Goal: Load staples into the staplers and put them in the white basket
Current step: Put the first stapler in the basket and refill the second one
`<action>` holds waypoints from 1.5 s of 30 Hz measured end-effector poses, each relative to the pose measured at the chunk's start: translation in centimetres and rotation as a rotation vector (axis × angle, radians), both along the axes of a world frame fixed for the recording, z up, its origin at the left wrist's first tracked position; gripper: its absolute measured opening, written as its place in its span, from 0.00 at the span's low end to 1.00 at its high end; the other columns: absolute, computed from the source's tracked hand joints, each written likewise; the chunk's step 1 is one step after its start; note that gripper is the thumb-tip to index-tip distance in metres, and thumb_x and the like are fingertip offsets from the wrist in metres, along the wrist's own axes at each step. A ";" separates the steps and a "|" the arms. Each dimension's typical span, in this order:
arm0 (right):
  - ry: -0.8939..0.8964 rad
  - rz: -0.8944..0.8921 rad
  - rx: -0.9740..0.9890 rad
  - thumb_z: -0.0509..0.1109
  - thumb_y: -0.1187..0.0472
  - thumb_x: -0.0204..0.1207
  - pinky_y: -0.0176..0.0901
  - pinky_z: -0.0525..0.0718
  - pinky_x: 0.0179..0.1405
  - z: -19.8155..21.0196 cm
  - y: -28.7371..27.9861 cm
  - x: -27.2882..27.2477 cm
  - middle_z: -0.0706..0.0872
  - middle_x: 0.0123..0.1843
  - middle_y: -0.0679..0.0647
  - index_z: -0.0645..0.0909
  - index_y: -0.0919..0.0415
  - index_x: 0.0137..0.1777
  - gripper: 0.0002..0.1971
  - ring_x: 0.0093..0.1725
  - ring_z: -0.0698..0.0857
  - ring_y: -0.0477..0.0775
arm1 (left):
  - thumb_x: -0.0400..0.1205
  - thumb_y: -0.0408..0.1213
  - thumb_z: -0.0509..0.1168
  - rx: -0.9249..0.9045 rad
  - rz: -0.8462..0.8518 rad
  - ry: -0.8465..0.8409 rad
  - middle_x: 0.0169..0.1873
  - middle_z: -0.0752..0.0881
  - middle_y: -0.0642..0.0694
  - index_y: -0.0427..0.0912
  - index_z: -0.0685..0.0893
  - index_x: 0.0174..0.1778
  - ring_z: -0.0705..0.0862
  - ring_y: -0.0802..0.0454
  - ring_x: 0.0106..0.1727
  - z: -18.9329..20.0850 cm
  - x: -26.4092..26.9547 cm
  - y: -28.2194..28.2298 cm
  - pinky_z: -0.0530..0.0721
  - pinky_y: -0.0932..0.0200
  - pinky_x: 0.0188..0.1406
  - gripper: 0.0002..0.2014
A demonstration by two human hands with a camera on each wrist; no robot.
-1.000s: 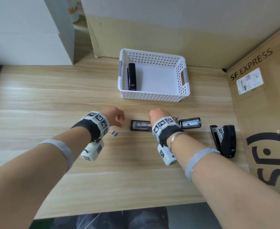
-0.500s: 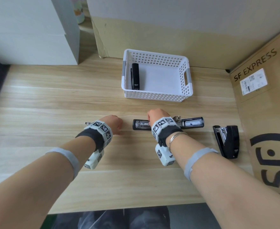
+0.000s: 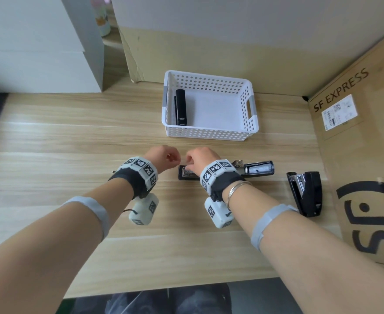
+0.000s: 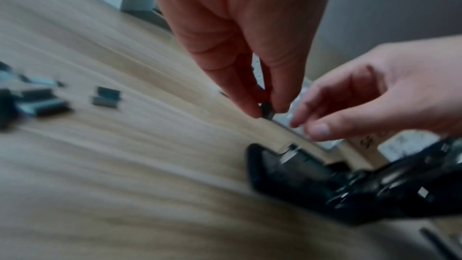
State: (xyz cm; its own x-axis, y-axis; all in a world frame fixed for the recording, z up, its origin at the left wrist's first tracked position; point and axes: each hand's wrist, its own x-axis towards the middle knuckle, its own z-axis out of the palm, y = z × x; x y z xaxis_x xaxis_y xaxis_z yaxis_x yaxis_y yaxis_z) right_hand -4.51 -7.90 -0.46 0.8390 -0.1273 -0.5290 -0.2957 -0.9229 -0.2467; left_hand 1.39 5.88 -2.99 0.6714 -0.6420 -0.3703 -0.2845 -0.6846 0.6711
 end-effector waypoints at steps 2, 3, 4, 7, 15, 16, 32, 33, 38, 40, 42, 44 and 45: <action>-0.039 -0.067 0.073 0.72 0.55 0.76 0.45 0.83 0.54 0.1 0.1 0.1 0.89 0.56 0.53 0.85 0.55 0.57 0.11 0.56 0.86 0.56 | 0.76 0.30 0.69 -0.142 0.064 0.070 0.41 0.86 0.46 0.47 0.82 0.36 0.85 0.50 0.46 0.1 0.0 -0.7 0.85 0.54 0.57 0.07; -0.059 -0.104 0.101 0.72 0.55 0.76 0.45 0.84 0.54 0.2 0.0 0.2 0.89 0.55 0.53 0.85 0.56 0.56 0.11 0.55 0.87 0.56 | 0.76 0.29 0.69 -0.180 0.085 0.083 0.41 0.86 0.47 0.50 0.79 0.32 0.85 0.50 0.46 0.1 0.0 -1.1 0.84 0.57 0.55 0.12; -0.080 -0.137 0.132 0.73 0.56 0.75 0.46 0.84 0.55 0.2 -0.2 0.2 0.90 0.54 0.54 0.86 0.57 0.55 0.10 0.55 0.87 0.56 | 0.76 0.29 0.69 -0.194 0.107 0.090 0.40 0.86 0.48 0.53 0.76 0.30 0.85 0.50 0.45 0.0 0.0 -1.4 0.83 0.61 0.51 0.15; -0.117 -0.213 0.216 0.75 0.57 0.74 0.47 0.84 0.58 0.3 -1.0 0.1 0.91 0.52 0.55 0.87 0.58 0.53 0.10 0.54 0.88 0.55 | 0.75 0.29 0.70 -0.255 0.169 0.148 0.32 0.84 0.53 0.53 0.76 0.28 0.85 0.53 0.40 -0.2 -0.2 -1.9 0.79 0.68 0.44 0.16; 0.047 0.024 -0.086 0.72 0.58 0.77 0.45 0.86 0.54 0.0 -1.9 -0.5 0.90 0.54 0.56 0.87 0.58 0.54 0.08 0.54 0.87 0.58 | 0.73 0.32 0.73 0.013 -0.025 0.091 0.46 0.83 0.48 0.42 0.83 0.47 0.82 0.52 0.43 -1.9 -1.0 -2.3 0.79 0.58 0.45 0.09; 0.063 0.034 -0.098 0.71 0.58 0.77 0.45 0.86 0.53 -0.2 -1.8 -0.5 0.90 0.53 0.57 0.87 0.59 0.54 0.09 0.53 0.88 0.59 | 0.73 0.33 0.73 0.043 -0.035 0.076 0.48 0.85 0.46 0.41 0.83 0.48 0.82 0.53 0.43 -2.1 -1.1 -2.3 0.78 0.59 0.45 0.10; 0.136 -0.080 -0.039 0.70 0.55 0.79 0.44 0.82 0.47 -1.8 -1.2 0.0 0.89 0.54 0.58 0.88 0.59 0.55 0.11 0.51 0.87 0.59 | 0.75 0.35 0.71 0.048 -0.043 0.038 0.52 0.88 0.42 0.38 0.83 0.51 0.80 0.53 0.43 -2.4 -1.6 -2.0 0.76 0.60 0.44 0.10; 0.136 -0.077 -0.043 0.70 0.55 0.79 0.43 0.82 0.46 -1.8 -1.1 -0.1 0.89 0.54 0.57 0.87 0.58 0.55 0.10 0.49 0.86 0.58 | 0.75 0.35 0.71 0.054 -0.050 0.032 0.52 0.88 0.42 0.39 0.83 0.51 0.80 0.53 0.43 -2.3 -1.6 -2.1 0.78 0.59 0.45 0.10; 0.132 -0.060 -0.107 0.69 0.54 0.79 0.45 0.84 0.46 -1.7 -1.0 -0.3 0.89 0.51 0.58 0.86 0.60 0.54 0.11 0.46 0.85 0.58 | 0.77 0.36 0.69 0.069 -0.059 0.026 0.53 0.87 0.42 0.38 0.83 0.53 0.82 0.49 0.46 -2.0 -1.7 -2.1 0.80 0.57 0.49 0.10; 0.147 -0.055 -0.142 0.71 0.59 0.78 0.45 0.86 0.49 -1.5 -1.2 -0.3 0.89 0.51 0.57 0.86 0.61 0.54 0.09 0.49 0.87 0.59 | 0.78 0.36 0.68 0.082 -0.075 0.027 0.54 0.87 0.42 0.38 0.83 0.54 0.82 0.49 0.46 -1.9 -1.7 -1.9 0.77 0.60 0.48 0.11; 0.159 -0.048 -0.173 0.71 0.66 0.76 0.46 0.88 0.51 -1.0 -1.5 -0.4 0.89 0.52 0.58 0.86 0.61 0.54 0.08 0.50 0.88 0.59 | 0.78 0.35 0.67 0.093 -0.081 0.031 0.54 0.87 0.42 0.37 0.83 0.53 0.81 0.50 0.46 -1.9 -1.6 -1.6 0.77 0.61 0.48 0.10; 0.162 -0.044 -0.190 0.70 0.69 0.75 0.47 0.88 0.52 -0.6 -1.7 -0.5 0.89 0.53 0.58 0.86 0.61 0.55 0.10 0.51 0.88 0.60 | 0.77 0.32 0.66 0.113 -0.065 0.011 0.55 0.86 0.41 0.37 0.83 0.54 0.84 0.45 0.49 -1.7 -1.2 -1.0 0.77 0.60 0.47 0.10; 0.154 -0.041 -0.198 0.68 0.70 0.75 0.47 0.88 0.52 -0.4 -1.7 -0.5 0.89 0.53 0.58 0.85 0.61 0.56 0.11 0.51 0.88 0.60 | 0.77 0.29 0.65 0.130 -0.050 -0.013 0.56 0.85 0.41 0.38 0.83 0.54 0.84 0.44 0.52 -1.7 -0.9 -0.6 0.76 0.60 0.47 0.11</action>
